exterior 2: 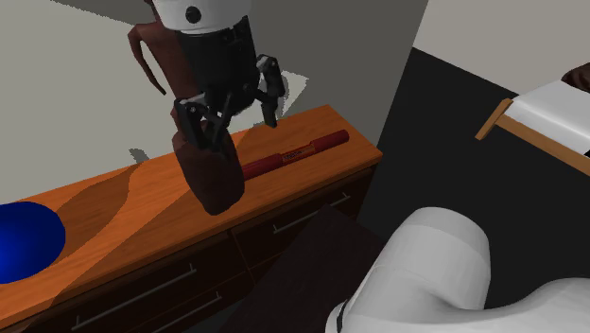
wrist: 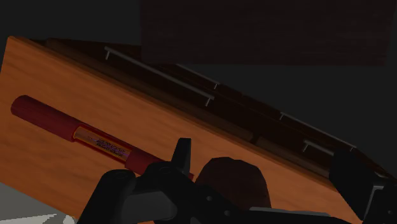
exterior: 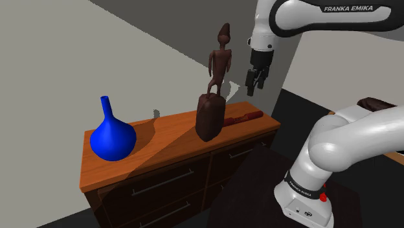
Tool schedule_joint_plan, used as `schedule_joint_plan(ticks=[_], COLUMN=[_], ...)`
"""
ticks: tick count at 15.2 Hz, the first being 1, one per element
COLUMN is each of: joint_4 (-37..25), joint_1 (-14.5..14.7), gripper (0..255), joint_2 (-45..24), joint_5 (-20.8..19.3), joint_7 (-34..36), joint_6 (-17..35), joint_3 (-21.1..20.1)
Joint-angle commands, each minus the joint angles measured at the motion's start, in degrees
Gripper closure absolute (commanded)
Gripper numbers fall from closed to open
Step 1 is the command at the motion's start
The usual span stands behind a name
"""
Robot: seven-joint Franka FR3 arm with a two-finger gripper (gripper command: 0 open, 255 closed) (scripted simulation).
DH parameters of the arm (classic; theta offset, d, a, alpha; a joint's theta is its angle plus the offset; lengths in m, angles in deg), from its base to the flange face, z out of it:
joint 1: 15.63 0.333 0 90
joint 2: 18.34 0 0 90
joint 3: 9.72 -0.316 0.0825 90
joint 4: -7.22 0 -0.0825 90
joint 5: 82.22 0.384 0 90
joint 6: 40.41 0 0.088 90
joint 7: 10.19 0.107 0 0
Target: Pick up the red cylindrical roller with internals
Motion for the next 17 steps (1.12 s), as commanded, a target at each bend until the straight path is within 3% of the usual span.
schedule_joint_plan(ticks=[1, 9, 17], joint_4=[0.0, 8.58, 9.97], joint_1=[0.0, -0.09, 1.12], gripper=[0, 0, 0], joint_2=[0.0, -0.8, -11.32], joint_5=[0.0, -8.79, -15.53], joint_7=[0.0, -20.25, -40.52], joint_6=[0.0, 11.24, 25.48], joint_3=[0.0, 12.39, 26.15])
